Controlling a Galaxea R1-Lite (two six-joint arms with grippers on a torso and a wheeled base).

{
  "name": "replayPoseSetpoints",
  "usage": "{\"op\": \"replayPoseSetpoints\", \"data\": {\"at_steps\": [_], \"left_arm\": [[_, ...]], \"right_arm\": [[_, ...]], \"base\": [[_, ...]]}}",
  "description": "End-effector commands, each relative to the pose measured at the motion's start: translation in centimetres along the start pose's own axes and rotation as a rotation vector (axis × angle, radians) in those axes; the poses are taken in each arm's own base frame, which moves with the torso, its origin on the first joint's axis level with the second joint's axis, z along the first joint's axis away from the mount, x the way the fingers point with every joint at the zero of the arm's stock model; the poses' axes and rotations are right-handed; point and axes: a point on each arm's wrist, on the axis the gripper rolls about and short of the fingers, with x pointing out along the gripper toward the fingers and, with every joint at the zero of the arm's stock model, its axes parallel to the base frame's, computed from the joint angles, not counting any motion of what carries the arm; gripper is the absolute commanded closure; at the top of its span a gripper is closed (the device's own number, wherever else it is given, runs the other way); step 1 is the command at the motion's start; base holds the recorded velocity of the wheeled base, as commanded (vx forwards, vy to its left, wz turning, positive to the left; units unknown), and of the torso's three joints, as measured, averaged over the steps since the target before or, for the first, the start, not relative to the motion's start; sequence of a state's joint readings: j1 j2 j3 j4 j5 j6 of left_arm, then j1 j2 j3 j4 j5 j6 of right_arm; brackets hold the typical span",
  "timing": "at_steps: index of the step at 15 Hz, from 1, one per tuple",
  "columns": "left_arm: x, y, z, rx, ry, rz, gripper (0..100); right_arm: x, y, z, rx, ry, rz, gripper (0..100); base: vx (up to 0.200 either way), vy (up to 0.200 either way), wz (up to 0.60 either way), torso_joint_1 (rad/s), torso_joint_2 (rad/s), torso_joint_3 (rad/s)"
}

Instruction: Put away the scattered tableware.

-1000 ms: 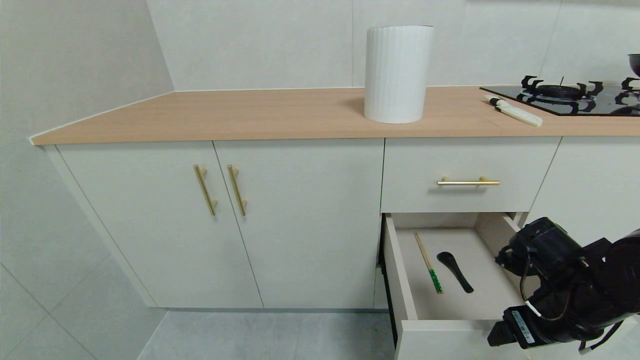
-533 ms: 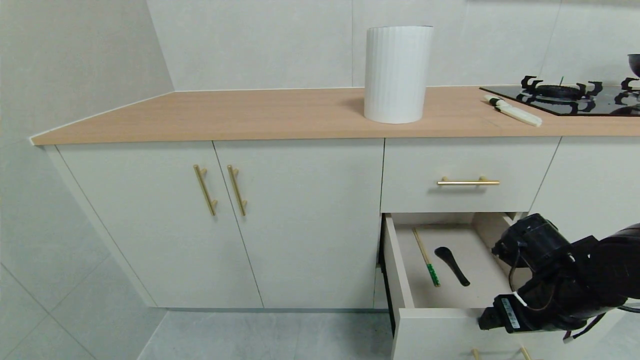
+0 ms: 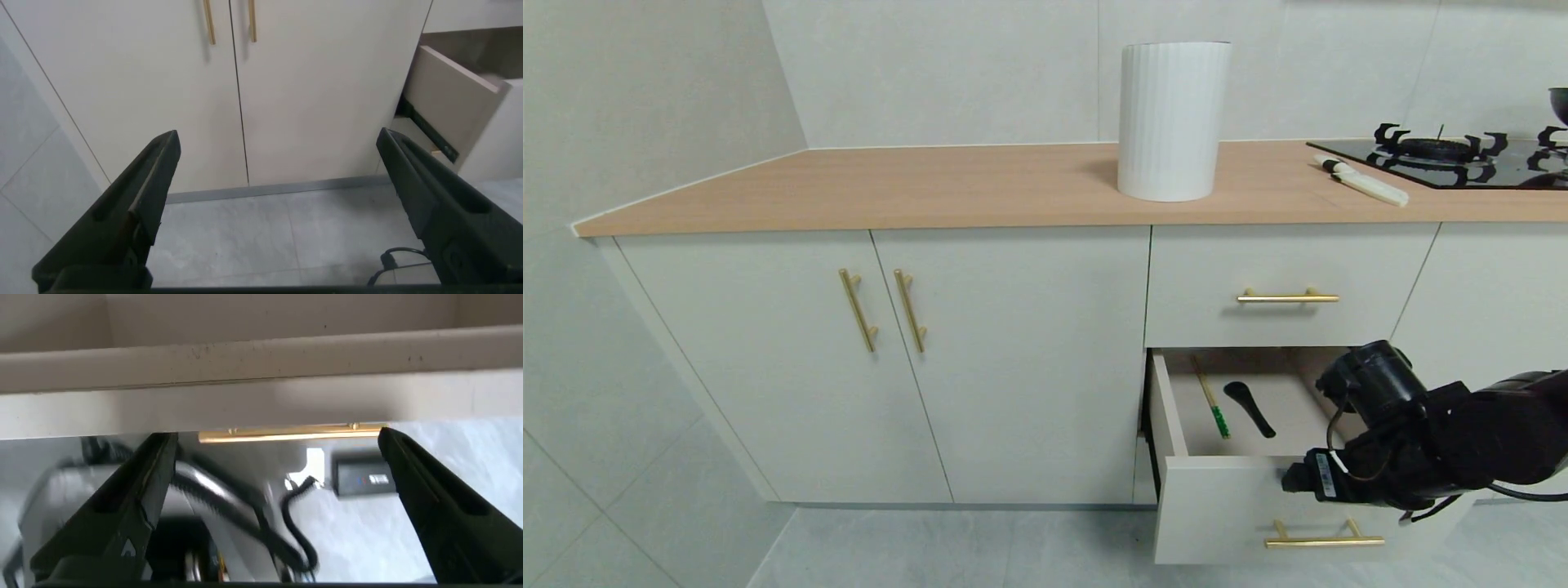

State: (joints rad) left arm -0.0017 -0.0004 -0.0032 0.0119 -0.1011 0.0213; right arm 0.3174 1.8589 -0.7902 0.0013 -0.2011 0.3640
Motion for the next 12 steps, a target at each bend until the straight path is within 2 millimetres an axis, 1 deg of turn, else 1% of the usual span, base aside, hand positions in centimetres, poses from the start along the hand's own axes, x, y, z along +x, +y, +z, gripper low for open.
{"op": "replayPoseSetpoints", "data": {"at_steps": [1,3,12], "left_arm": [[0.0,0.0,0.0,0.0,0.001,0.0,0],[0.0,0.0,0.0,0.0,0.001,0.0,0],[0.0,0.0,0.0,0.0,0.001,0.0,0]], "right_arm": [[1.4,0.1,0.1,0.003,-0.006,-0.023,0],[2.5,0.3,0.5,0.016,-0.044,-0.027,0],[4.9,0.9,1.4,0.051,-0.176,-0.034,0]], "base": [[0.0,0.0,0.0,0.0,0.0,0.0],[0.0,0.0,0.0,0.0,0.0,0.0],[0.0,0.0,0.0,0.0,0.0,0.0]]}}
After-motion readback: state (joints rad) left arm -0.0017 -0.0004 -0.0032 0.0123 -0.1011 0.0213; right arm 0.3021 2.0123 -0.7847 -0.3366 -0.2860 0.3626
